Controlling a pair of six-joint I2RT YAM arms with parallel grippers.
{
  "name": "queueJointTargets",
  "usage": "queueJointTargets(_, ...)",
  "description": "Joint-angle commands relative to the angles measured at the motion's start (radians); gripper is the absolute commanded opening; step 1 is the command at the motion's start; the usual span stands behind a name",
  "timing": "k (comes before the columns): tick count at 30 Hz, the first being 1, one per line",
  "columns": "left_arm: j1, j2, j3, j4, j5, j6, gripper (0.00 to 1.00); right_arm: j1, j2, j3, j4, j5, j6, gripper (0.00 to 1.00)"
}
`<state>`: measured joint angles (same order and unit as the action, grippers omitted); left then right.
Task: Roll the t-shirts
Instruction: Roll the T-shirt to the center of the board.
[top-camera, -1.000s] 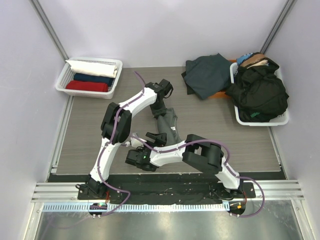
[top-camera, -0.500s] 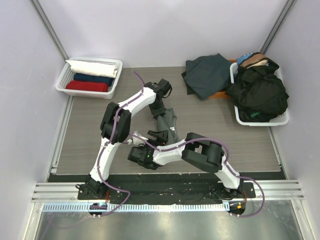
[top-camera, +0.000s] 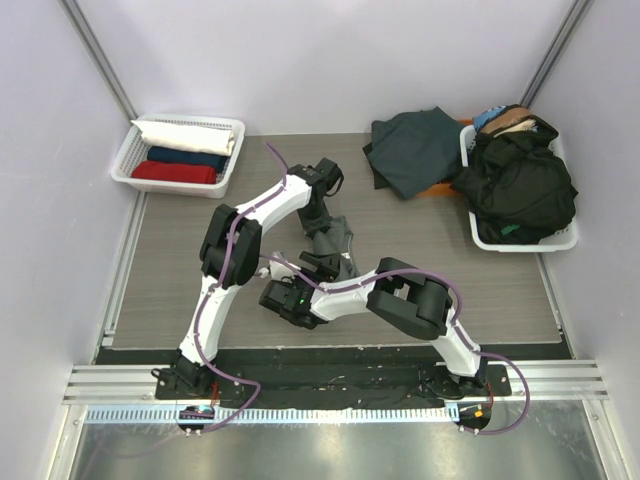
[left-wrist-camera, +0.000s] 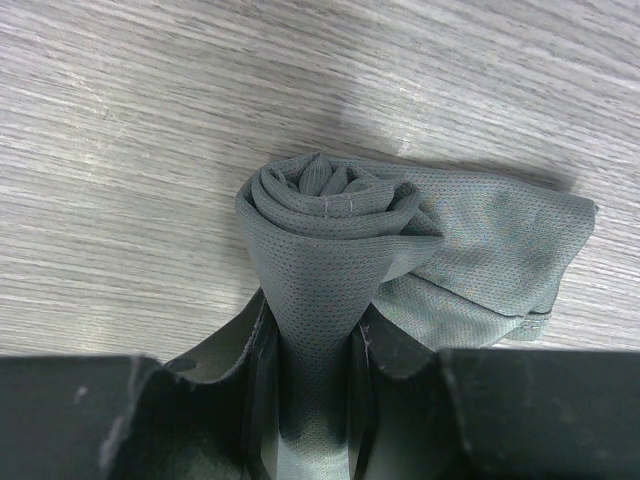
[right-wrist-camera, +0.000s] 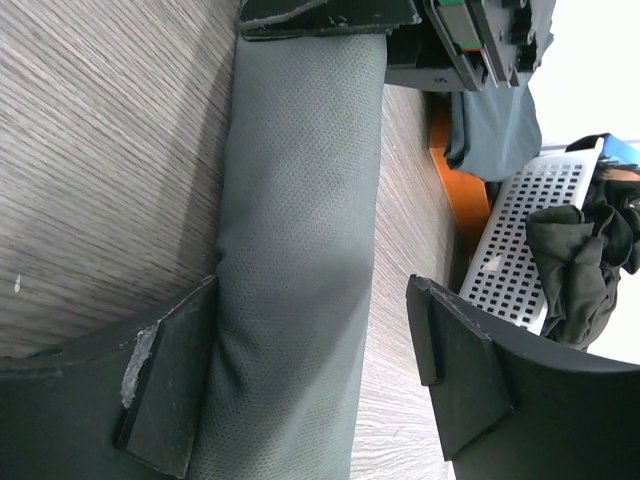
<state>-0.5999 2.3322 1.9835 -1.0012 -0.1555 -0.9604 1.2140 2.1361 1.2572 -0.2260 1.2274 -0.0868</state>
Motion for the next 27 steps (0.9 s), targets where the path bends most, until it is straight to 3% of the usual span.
queueJointTargets(1,-0.009,0.023,-0.046,-0.073,-0.006,-0.004,0.18,-0.01,0.001,-0.012,0.047,-0.095,-0.01,0.82)
queueJointTargets(7,-0.012,0.023,-0.045,-0.079,-0.012,0.005,0.21,-0.016,-0.002,-0.027,0.05,-0.108,-0.005,0.73)
queueJointTargets(10,-0.011,0.026,-0.038,-0.086,-0.021,0.008,0.21,-0.016,-0.002,-0.025,0.048,-0.109,0.002,0.55)
queueJointTargets(18,-0.011,0.035,-0.014,-0.094,-0.032,0.02,0.23,-0.013,-0.047,-0.032,0.042,-0.126,0.036,0.33)
queueJointTargets(21,-0.011,0.033,-0.015,-0.094,-0.039,0.019,0.24,-0.013,-0.062,-0.03,0.031,-0.131,0.061,0.05)
queueJointTargets(22,-0.011,0.032,-0.015,-0.093,-0.041,0.02,0.25,-0.013,-0.065,-0.03,0.028,-0.129,0.07,0.01)
queueJointTargets(27,-0.011,0.027,-0.011,-0.085,-0.038,0.022,0.33,-0.014,-0.087,-0.039,0.011,-0.149,0.113,0.01)
